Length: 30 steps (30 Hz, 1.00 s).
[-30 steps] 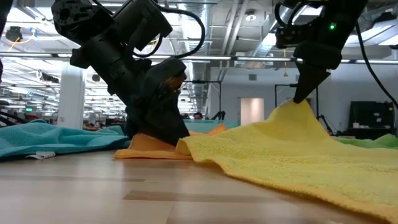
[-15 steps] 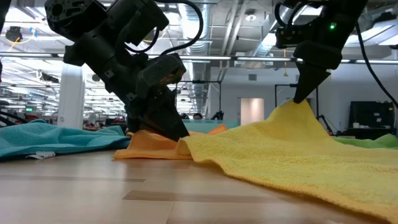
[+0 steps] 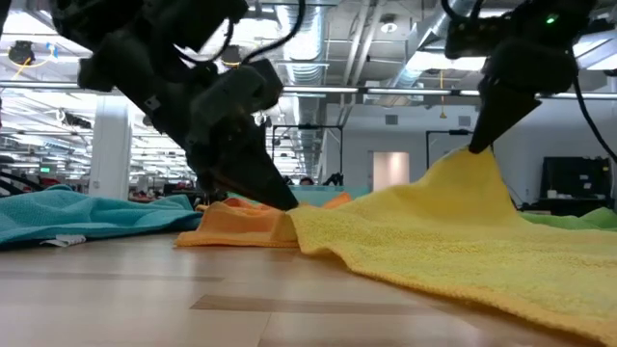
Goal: Roll microfiber towels into tight, uniform cylinder then place into a basket
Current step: Fold the yellow microfiber towel
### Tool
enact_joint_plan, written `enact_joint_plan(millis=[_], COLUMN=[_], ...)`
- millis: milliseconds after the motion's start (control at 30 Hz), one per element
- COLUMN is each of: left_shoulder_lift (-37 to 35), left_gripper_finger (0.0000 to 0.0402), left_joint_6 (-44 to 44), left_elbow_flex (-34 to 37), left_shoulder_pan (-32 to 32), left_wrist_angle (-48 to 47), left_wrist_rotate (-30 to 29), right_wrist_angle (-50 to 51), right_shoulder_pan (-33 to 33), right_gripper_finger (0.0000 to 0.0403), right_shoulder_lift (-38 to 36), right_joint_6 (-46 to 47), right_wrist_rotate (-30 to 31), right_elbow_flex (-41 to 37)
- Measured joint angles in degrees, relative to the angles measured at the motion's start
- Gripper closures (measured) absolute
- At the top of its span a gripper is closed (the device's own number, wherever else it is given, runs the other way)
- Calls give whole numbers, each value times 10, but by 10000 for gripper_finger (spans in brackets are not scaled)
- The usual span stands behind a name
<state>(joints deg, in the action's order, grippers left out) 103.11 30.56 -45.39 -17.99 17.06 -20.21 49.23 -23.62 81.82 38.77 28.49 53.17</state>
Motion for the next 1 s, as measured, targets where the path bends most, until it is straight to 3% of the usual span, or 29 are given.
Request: enact_joint_plan(millis=[233,500,1000], left_shoulder_lift=[-62,-94,-234], left_gripper_finger=[401,401,401], left_joint_6=[-2,-18,-61], left_elbow_flex=[0,0,0], left_shoulder_pan=[-37,-72,-126], left_wrist_angle=[-76,-92,-116], left_wrist_rotate=[-92,-147,-163], right_wrist_angle=[-5,-21,-17], right_shoulder_pan=[-56,-119,-209], right_gripper_finger=[395,397,400], right_shoulder_lift=[0,0,0], right_joint_6=[53,63,68], right_wrist_rotate=[2,43,77], right_elbow_flex=[8,53,156])
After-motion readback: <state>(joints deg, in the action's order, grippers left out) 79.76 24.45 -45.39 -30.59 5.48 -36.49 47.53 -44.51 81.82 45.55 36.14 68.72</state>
